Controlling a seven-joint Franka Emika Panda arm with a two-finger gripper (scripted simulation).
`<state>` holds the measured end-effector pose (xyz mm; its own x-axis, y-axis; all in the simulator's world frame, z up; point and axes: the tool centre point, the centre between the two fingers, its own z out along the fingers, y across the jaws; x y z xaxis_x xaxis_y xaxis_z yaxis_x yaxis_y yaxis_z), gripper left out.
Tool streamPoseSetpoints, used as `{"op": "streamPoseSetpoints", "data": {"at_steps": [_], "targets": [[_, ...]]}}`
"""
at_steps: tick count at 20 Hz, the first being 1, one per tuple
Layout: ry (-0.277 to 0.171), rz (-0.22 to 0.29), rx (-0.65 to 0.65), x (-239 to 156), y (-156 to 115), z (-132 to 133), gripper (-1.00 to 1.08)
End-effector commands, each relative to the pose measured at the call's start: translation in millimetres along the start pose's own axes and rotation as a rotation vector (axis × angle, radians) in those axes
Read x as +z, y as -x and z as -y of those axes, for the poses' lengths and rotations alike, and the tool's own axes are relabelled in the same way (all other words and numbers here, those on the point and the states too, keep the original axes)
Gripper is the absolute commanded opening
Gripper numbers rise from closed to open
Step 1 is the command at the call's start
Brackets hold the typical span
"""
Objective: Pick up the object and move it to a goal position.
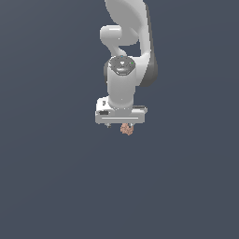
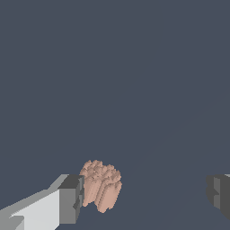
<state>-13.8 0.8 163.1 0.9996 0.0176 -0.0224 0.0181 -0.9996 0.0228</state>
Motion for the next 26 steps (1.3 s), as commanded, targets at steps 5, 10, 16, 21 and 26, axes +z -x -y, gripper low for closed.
{"op": "streamPoseSetpoints", "data": {"at_steps": [5,10,16,21,26], "targets": [[0.003,-0.001,-0.007,0,-1,-4,1.0],[0.011,-0.005,-0.014,-1,-4,-13,1.0],[0.012,-0.005,-0.015,-1,-4,-14,1.0],[0.011,-0.005,-0.055,2,-2,-12,1.0],[0.01,-0.005,-0.13,7,2,-8,1.0]]}}
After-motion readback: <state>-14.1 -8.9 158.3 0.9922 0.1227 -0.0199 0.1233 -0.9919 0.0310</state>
